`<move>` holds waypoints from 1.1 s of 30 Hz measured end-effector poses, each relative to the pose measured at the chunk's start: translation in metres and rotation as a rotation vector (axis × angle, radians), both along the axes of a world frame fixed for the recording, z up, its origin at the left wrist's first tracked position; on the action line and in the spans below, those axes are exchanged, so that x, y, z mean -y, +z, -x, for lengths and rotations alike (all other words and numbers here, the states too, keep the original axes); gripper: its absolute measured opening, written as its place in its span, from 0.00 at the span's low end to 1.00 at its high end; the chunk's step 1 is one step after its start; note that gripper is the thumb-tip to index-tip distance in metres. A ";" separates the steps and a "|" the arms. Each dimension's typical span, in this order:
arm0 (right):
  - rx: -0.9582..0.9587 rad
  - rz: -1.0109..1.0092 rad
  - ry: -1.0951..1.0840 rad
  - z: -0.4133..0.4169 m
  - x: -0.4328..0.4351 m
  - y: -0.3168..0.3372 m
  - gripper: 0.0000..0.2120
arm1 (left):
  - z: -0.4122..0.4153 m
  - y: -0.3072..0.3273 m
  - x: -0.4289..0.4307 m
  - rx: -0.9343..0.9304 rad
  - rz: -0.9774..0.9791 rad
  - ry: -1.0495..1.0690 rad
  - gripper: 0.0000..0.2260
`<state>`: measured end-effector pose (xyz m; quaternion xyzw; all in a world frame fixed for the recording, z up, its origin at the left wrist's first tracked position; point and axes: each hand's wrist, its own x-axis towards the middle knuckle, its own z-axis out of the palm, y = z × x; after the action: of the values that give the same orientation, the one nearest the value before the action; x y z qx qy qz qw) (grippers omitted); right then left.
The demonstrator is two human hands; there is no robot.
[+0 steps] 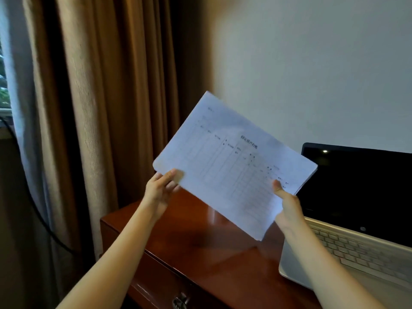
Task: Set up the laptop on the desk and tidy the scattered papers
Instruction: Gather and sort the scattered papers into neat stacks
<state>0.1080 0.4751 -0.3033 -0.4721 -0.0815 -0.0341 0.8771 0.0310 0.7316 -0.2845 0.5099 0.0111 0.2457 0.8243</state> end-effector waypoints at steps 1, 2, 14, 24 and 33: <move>0.006 -0.036 0.065 0.003 -0.004 -0.001 0.21 | -0.002 0.003 0.012 0.019 0.017 -0.022 0.09; 0.019 -0.057 0.135 0.007 -0.008 -0.002 0.12 | -0.003 0.008 0.023 0.031 0.021 -0.017 0.14; 0.248 0.477 0.128 0.006 0.012 0.011 0.18 | -0.005 0.070 0.044 0.066 -0.303 0.154 0.06; 0.300 0.301 0.138 0.013 -0.004 0.042 0.44 | -0.006 0.078 0.033 0.193 -0.435 -0.013 0.24; 0.240 0.396 0.114 0.016 -0.017 0.033 0.15 | -0.006 0.063 0.024 0.118 -0.504 0.018 0.09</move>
<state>0.0916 0.4922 -0.2707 -0.6221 -0.2168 -0.0238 0.7519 0.0366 0.7080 -0.2214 0.6840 -0.0940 0.2771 0.6682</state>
